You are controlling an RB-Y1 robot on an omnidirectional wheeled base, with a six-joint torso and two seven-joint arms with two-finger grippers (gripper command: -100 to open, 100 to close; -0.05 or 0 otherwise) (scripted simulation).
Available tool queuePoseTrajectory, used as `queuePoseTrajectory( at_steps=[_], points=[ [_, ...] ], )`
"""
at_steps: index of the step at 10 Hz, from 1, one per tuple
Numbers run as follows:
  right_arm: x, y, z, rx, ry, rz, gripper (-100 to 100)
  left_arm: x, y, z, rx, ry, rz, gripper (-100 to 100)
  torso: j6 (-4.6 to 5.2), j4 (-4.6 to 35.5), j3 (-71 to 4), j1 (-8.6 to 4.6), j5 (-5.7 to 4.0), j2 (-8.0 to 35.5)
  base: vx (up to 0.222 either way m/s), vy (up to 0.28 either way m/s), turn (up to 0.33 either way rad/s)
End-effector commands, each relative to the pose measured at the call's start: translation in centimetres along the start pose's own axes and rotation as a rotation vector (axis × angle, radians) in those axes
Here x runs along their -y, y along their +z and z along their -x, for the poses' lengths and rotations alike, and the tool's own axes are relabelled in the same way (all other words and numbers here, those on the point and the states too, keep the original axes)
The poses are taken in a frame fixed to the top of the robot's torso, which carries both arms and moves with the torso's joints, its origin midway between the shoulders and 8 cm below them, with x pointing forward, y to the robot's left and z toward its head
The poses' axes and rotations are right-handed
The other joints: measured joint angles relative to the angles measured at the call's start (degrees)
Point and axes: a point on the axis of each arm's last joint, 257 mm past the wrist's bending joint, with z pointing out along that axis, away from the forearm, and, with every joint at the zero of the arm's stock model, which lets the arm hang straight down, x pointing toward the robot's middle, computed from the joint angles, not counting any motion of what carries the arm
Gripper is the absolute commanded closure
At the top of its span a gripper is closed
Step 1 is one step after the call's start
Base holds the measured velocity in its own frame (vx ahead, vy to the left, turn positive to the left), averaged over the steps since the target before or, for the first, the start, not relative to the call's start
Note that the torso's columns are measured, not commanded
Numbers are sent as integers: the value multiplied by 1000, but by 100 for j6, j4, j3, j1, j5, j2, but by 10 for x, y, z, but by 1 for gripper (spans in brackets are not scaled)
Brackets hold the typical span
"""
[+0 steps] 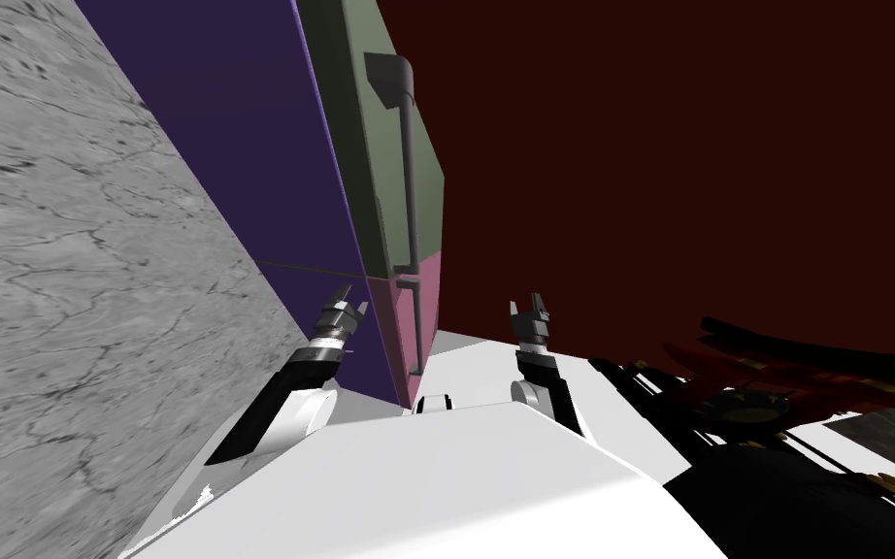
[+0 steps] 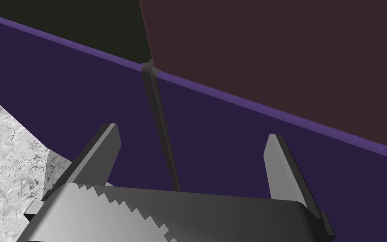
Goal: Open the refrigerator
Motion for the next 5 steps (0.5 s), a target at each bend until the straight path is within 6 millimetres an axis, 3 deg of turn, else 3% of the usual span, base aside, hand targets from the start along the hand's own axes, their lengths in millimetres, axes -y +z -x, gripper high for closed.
queuePoseTrajectory(
  at_steps=[1,5],
  points=[
    [0,0,0,0,0,0,0,-10,2,-3,-5,-11,43,-100,5,-7,-5,-8,0,-10,-7,-37,-7],
    [0,0,0,0,0,0,0,-23,4,0,-3,-1,114,-100,23,-18,-27,-18,-2,-42,0,-45,-26]
  ],
)
